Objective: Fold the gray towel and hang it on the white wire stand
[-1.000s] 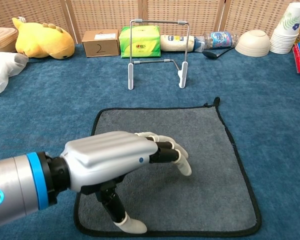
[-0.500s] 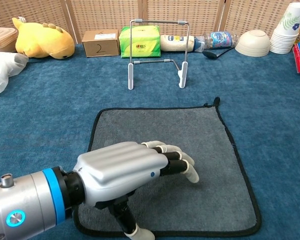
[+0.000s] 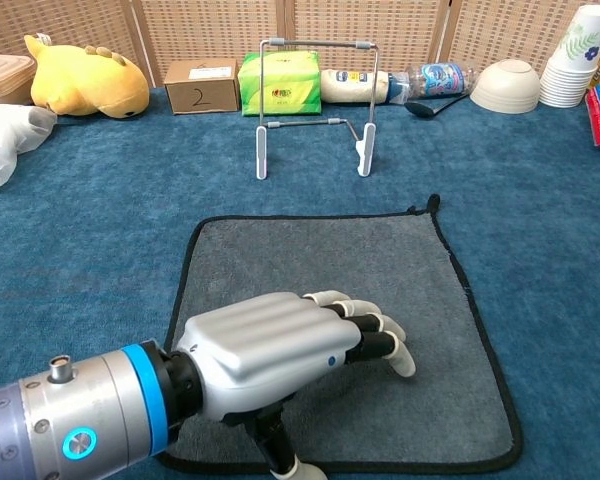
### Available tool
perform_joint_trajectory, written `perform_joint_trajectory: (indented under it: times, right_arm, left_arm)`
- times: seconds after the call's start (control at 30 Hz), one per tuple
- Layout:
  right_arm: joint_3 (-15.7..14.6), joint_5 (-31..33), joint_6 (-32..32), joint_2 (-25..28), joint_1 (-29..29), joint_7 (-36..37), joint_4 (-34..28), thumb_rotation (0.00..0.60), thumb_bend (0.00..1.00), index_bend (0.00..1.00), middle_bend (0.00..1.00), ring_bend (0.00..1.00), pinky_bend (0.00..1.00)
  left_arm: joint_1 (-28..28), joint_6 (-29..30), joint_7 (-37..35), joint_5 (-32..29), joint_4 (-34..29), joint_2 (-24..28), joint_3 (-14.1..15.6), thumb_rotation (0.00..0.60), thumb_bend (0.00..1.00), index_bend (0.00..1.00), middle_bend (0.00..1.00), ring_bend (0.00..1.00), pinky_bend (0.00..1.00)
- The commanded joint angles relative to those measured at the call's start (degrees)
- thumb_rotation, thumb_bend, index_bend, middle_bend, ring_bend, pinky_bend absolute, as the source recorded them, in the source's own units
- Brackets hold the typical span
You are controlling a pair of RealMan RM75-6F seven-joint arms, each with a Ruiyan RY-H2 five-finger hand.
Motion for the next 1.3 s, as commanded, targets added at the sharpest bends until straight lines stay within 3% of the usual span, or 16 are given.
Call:
perform_joint_trajectory:
  times: [0.03, 0.67, 1.3]
  right_arm:
    - [0.03, -0.01, 0.03, 0.02, -0.06, 0.14, 0.1, 0.6, 0.37, 0.14, 0.15, 0.03, 0.0]
    - [0.09, -0.1, 0.0, -0.04, -0.45, 0.76, 0.63, 0.6, 0.37, 0.14, 0.15, 0.03, 0.0]
    - [0.17, -0.25, -0.05, -0.11, -0.53, 0.43, 0.43, 0.6, 0.37, 0.14, 0.15, 0.03, 0.0]
  left_arm:
    - [-0.17, 0.14, 0.26, -0.14, 0.49, -0.51, -0.06, 0.6, 0.2, 0.19, 0.12, 0.0, 0.0]
    - [-0.6, 0.94, 0.88, -0.32, 2.4, -2.64, 0.24, 0.6, 0.21, 0.2, 0.13, 0.0, 0.0]
    - [-0.81, 1.68, 1.04, -0.69, 2.74, -2.12, -0.07, 0.6, 0.41, 0.21, 0.13, 0.0, 0.0]
